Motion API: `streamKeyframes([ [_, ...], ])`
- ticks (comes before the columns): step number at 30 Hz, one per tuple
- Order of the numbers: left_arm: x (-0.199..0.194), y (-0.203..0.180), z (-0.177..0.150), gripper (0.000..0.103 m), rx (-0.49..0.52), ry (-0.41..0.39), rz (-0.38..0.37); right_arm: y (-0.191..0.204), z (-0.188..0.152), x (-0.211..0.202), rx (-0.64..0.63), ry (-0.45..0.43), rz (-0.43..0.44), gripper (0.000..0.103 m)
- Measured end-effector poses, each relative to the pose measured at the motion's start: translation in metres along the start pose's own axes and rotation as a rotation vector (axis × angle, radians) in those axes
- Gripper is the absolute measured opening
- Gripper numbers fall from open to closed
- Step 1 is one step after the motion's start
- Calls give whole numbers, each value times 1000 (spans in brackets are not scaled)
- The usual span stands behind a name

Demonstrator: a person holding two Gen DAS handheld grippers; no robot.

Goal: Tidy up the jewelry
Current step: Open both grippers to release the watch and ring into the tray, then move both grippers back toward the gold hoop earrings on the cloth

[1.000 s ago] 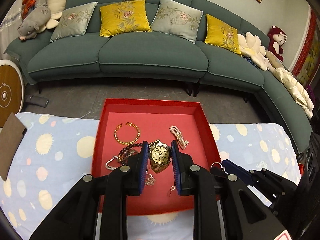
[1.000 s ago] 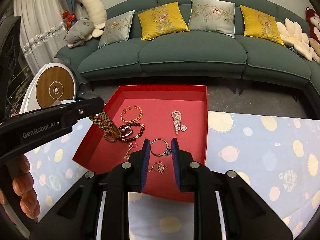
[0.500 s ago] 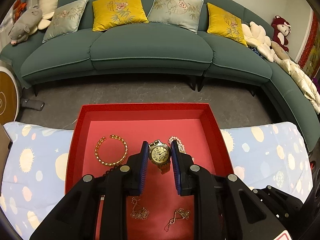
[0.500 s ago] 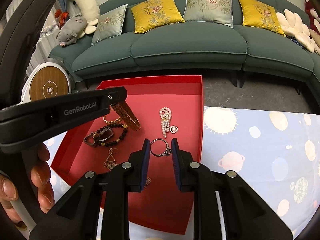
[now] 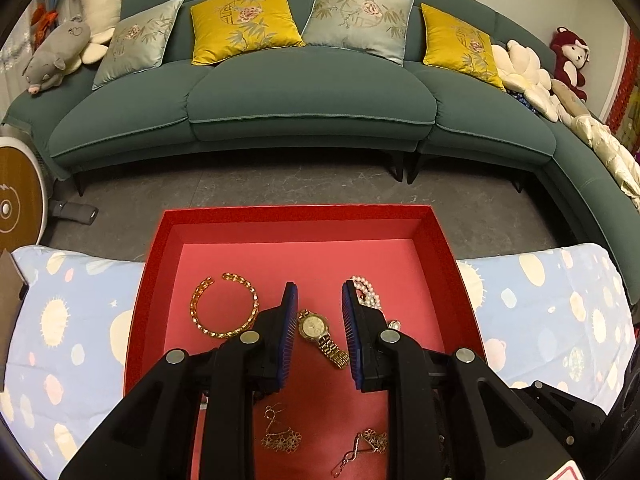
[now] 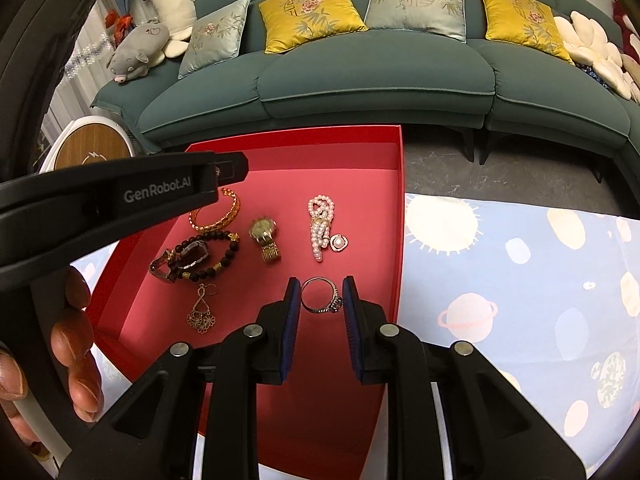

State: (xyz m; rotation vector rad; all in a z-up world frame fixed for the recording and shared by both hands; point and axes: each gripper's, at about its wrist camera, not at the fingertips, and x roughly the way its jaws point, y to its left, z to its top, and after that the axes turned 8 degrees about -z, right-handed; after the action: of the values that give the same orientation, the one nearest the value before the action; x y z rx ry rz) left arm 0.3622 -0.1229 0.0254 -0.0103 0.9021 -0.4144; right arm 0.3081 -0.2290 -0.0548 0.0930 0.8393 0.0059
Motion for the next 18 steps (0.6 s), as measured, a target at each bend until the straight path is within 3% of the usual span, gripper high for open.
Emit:
streamKeyframes([
  [8, -17, 10, -10, 20, -17, -2, 11, -2, 1, -9, 32, -19, -3, 23],
  [18, -63, 29, -45, 20, -41, -10, 27, -10, 7, -54, 94, -73, 9, 23],
])
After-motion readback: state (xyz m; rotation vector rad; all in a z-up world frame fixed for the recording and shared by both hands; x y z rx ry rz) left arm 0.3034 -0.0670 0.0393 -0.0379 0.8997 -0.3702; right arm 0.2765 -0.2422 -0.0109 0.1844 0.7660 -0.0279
